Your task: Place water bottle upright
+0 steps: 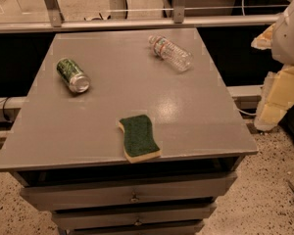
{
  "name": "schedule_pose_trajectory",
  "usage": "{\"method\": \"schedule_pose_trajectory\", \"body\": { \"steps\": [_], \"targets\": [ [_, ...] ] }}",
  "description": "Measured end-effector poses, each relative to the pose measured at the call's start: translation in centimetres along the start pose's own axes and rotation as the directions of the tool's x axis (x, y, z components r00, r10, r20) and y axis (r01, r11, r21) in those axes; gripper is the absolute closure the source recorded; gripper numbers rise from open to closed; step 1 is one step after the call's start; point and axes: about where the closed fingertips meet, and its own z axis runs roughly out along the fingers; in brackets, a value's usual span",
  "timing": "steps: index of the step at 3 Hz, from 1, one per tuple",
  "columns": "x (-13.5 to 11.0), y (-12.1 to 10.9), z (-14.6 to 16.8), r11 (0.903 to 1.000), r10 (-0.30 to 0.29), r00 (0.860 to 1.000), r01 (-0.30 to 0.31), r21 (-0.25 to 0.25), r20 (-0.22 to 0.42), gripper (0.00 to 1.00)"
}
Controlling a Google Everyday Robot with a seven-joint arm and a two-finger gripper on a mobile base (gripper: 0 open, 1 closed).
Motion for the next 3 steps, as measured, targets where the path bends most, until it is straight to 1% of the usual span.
{"method": "schedule_pose_trajectory", "body": {
  "steps": [1, 2, 3],
  "targets": [
    [-0.3, -0.6, 0.3, 1.0, 0.004, 1.0, -0.004, 0.007, 0.005, 0.0],
    [-1.7, -3.6, 1.9, 0.9992, 0.025, 0.999, -0.026, 0.029, 0.027, 0.0],
    [-4.0, -7.9, 3.8, 0.9979, 0.047, 0.996, -0.05, 0.04, 0.075, 0.0]
  ]
}}
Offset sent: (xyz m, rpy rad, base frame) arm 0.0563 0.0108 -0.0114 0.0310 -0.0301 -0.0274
